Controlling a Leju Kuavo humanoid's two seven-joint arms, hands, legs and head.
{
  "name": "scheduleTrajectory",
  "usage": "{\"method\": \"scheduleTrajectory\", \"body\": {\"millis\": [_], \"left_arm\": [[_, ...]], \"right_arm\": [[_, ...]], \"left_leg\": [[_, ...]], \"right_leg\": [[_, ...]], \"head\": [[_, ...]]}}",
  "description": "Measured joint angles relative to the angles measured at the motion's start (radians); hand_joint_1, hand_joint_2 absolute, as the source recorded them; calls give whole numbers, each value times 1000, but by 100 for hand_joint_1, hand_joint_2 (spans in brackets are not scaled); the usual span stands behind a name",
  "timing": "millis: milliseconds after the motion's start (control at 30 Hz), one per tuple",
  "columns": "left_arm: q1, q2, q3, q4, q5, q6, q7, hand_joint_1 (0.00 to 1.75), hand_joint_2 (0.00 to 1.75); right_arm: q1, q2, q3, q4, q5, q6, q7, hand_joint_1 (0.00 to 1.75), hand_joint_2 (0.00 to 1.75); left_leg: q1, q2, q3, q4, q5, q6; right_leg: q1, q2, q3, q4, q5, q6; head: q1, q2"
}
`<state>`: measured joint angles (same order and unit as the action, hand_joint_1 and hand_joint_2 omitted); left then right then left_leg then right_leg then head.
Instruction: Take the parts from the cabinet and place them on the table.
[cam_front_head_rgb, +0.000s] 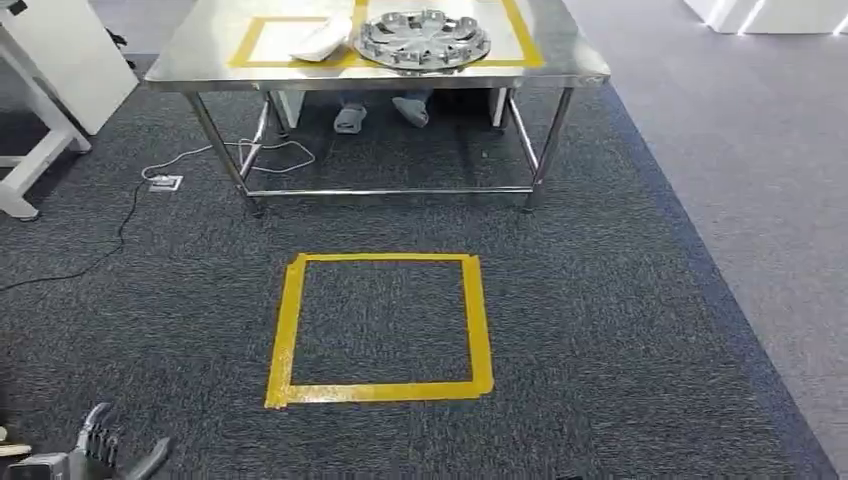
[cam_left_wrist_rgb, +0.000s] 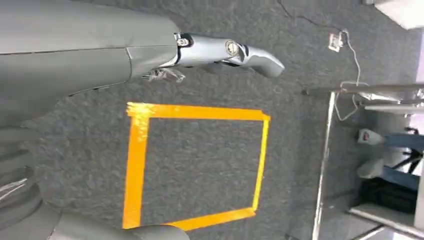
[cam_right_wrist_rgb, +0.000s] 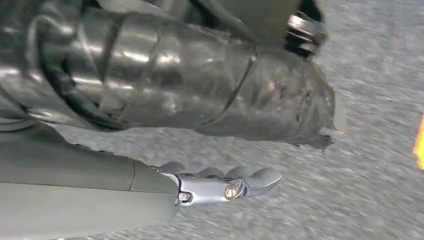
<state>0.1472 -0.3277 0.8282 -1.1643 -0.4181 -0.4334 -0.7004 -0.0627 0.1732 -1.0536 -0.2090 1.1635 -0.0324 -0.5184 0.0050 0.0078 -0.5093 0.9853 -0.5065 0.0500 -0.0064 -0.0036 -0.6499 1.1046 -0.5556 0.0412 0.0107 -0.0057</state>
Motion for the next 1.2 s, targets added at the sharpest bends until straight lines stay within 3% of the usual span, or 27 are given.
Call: {"method": "scheduleTrajectory", "body": {"millis": [33, 67, 100, 133, 200, 233, 300, 333, 400, 433, 467, 533, 567, 600, 633, 667, 733, 767, 800, 900, 933, 1000, 1067, 1100, 1133, 1167, 1200], "left_arm": [[0, 0, -1, 0, 0, -1, 0, 0, 175], [0, 0, -2, 0, 0, -2, 0, 0, 175], [0, 0, -2, 0, 0, -2, 0, 0, 175], [0, 0, -2, 0, 0, -2, 0, 0, 175], [0, 0, -2, 0, 0, -2, 0, 0, 175], [0, 0, -2, 0, 0, -2, 0, 0, 175], [1, 0, -5, 0, 5, -3, 0, 0, 175], [0, 0, -4, 0, 5, -3, 0, 0, 175], [0, 0, -5, 0, 7, -3, 0, 0, 175], [2, 0, -4, 0, 8, -3, 0, 0, 175], [6, 1, -4, 0, 7, -3, 0, 0, 175], [9, 2, -3, 0, 7, -4, 0, 0, 175], [8, 2, -3, 0, 7, -4, 0, 0, 175], [8, 3, -3, 0, 7, -4, 0, 0, 175], [8, 3, -3, 0, 7, -5, 0, 0, 175], [8, 3, -3, 0, 7, -6, 0, 0, 175], [8, 3, -3, 0, 8, -9, 0, 0, 175], [8, 3, -3, 0, 8, -11, 0, 0, 175], [6, 3, -3, -1, 8, -12, 0, 0, 175], [5, 3, -3, -1, 9, -19, 0, 0, 175], [5, 0, -3, -1, 9, -23, 0, 0, 175], [5, 0, -2, -4, 7, -30, 0, 0, 175], [5, -1, -2, -5, 7, -36, 0, 0, 175], [5, -1, -2, -5, 7, -36, 0, 0, 175], [5, 0, -2, -5, 8, -36, 0, 0, 175], [6, 0, -2, -5, 9, -36, 0, 0, 175], [6, 0, -2, -5, 10, -36, 0, 0, 175]], "right_arm": [[0, 0, 0, 0, 0, 0, 0, 0, 0], [-2, 0, 0, 0, 0, 0, 0, 0, 0], [-3, 0, 0, 0, 0, 0, 0, 0, 0], [-4, 0, 0, 0, 0, 0, 0, 0, 0], [-3, 0, 0, 0, 0, -1, 0, 0, 0], [-4, 0, 0, 0, 0, -1, 0, 0, 0], [-9, -1, 0, 0, 0, -2, 0, 0, 0], [-14, -1, 0, 0, 0, -3, 0, 0, 0], [-9, -1, 0, 0, 0, -3, 0, 0, 0], [-4, -1, 0, 0, 0, -3, 1, 0, 0], [-1, -2, 0, 0, -2, -3, 2, 0, 0], [1, -2, 0, 1, -2, -4, 2, 0, 0], [1, -2, 0, 1, -2, -3, 2, 0, 0], [1, -2, 0, 1, -2, -3, 2, 0, 0], [1, -2, 0, 1, -2, -3, 2, 0, 0], [2, -2, 0, 1, -1, -3, 2, 0, 0], [2, -2, 0, 1, -1, -3, 2, 0, 0], [1, -2, 0, 2, -1, -3, 2, 0, 0], [0, -1, 0, 2, -1, -3, 2, 0, 0], [-1, -2, 0, 2, -5, 3, 2, 0, 0], [-1, -2, 0, 2, -6, 4, 2, 0, 0], [0, -2, 0, 2, -5, 4, 2, 0, 0], [1, -2, 0, 2, -5, 4, 2, 0, 0], [1, -2, 0, 2, -5, 4, 2, 0, 0], [3, -2, 0, 2, -5, 4, 3, 0, 0], [5, -2, 0, 2, -6, 4, 3, 0, 0], [6, -2, 0, 2, -6, 4, 3, 0, 0]], "left_leg": [[-2, 2, -15, 1, 13, 2], [-4, 3, -32, 2, 28, 3], [-5, 6, -52, 3, 42, 3], [-7, 8, -72, 5, 56, 2], [-11, 9, -110, 8, 80, -1], [-12, 8, -125, 9, 93, -4], [-16, 9, -137, 14, 112, -14], [-16, 10, -142, 15, 127, -20], [-14, 12, -150, 9, 151, -33], [-11, 9, -156, 11, 151, -38], [-10, 3, -162, 29, 105, -47], [-4, 2, -188, 162, -25, -60], [-3, 1, -202, 240, -64, -64], [-2, 1, -209, 303, -78, -67], [-1, 1, -199, 320, -62, -69], [1, 1, -171, 297, -32, -69], [2, 1, -60, 141, 20, -64], [2, -1, -9, 57, 8, -58], [0, -3, 11, 24, -5, -50], [-4, -2, 0, 13, -10, -31], [3, 1, -2, 1, -2, -20], [5, 9, -9, -2, 9, -5], [2, 18, -22, -2, 16, -2], [1, 23, -28, -1, 19, -1], [1, 26, -32, 1, 22, -3], [1, 33, -35, 2, 24, -4], [1, 39, -37, 3, 25, -5]], "right_leg": [[-1, 0, -11, 70, -64, 3], [-1, 0, -17, 142, -105, 4], [-1, 0, -15, 188, -108, 4], [-1, 0, 2, 203, -74, 3], [0, 0, 80, 135, 19, -4], [3, 0, 139, 60, 35, -12], [11, -2, 291, -156, -30, -30], [11, -3, 290, -185, -50, -31], [13, 0, 270, -180, -40, -41], [4, -3, 264, -183, -25, -47], [5, -5, 254, -182, -17, -52], [6, -7, 234, -179, 3, -62], [7, -8, 222, -175, 11, -62], [7, -8, 208, -169, 17, -62], [6, -9, 193, -161, 20, -60], [6, -9, 182, -152, 23, -58], [5, -8, 171, -134, 26, -54], [5, -8, 164, -126, 27, -51], [10, -8, 140, -116, 29, -45], [10, -6, 139, -114, 42, -26], [13, -5, 135, -111, 39, -21], [10, 0, 93, -38, -20, -12], [4, 1, 19, 128, -97, -4], [4, 1, -6, 186, -115, -1], [3, 1, -11, 200, -110, 0], [3, 0, 11, 166, -82, 0], [2, -3, 50, 94, -42, 0]], "head": [[2, 0], [5, 0], [5, 0], [5, 0], [5, 0], [6, 0], [7, 0], [4, 0], [6, 0], [8, 0], [5, 0], [-4, 0], [-4, 0], [-4, 0], [-5, 0], [-5, 0], [-6, 0], [-6, 0], [-7, 0], [-9, 0], [-9, 0], [2, 0], [5, 0], [7, 0], [5, 0], [7, 0], [6, 0]]}}
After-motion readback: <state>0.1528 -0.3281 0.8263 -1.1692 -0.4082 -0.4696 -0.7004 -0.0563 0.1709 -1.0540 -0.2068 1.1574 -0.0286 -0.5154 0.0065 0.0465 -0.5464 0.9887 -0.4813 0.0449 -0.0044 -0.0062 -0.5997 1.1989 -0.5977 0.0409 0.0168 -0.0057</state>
